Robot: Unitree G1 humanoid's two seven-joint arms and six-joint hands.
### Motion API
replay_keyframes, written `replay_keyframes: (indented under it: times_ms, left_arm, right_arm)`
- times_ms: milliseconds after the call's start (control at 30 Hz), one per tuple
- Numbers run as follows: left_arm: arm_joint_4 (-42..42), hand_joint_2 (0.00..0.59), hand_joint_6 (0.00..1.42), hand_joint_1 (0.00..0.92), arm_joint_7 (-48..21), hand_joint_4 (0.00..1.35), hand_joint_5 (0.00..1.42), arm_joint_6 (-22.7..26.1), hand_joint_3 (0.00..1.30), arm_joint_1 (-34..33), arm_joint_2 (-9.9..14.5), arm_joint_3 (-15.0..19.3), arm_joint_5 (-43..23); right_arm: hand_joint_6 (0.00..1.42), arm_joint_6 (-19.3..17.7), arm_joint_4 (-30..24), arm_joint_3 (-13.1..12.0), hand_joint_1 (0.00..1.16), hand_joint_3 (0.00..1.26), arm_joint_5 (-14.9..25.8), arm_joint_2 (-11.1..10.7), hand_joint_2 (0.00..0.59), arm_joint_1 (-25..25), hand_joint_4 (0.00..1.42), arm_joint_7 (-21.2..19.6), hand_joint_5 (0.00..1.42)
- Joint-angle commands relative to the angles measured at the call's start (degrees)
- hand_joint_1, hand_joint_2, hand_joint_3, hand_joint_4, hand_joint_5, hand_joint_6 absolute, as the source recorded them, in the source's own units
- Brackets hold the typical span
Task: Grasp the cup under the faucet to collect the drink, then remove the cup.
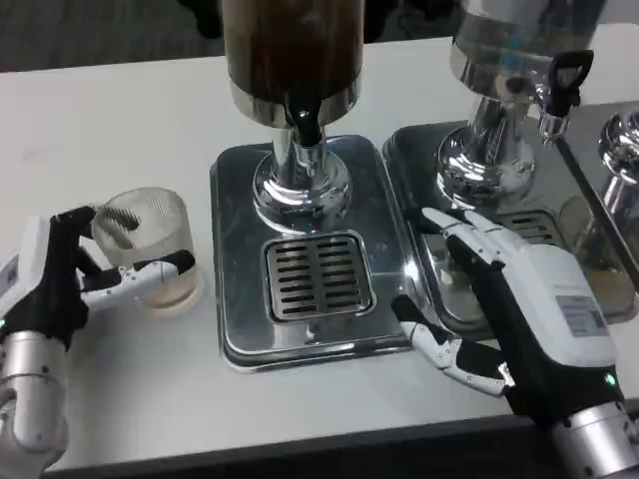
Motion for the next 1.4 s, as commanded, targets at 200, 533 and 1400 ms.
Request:
replay_keyframes:
  times_ms: [200, 533, 1400]
  left_arm:
    - [-4.8, 0.000, 1.38, 0.647, 2.5, 0.90, 1.09, -7.6, 0.78, -0.4, 2.4, 0.1, 1.0]
    - [-6.2, 0.000, 1.39, 0.643, -0.5, 0.90, 1.09, -8.5, 0.78, -1.6, 0.8, -1.8, 2.4]
    - [-4.3, 0.000, 1.34, 0.624, -5.1, 0.88, 1.08, -4.7, 0.77, -6.4, -4.4, -8.4, 7.3]
  right_arm:
    - [0.18, -1.1, 1.2, 0.4, 0.58, 0.22, 0.4, 1.0, 0.383, -0.7, 0.26, -0.9, 0.15]
    - [0.18, -1.7, 1.3, 0.1, 0.57, 0.22, 0.3, 1.5, 0.381, -0.6, 0.26, -1.7, 0.15]
    - [0.19, -0.9, -1.1, -0.2, 0.56, 0.22, -0.7, 3.2, 0.380, 1.6, 0.26, -3.8, 0.16]
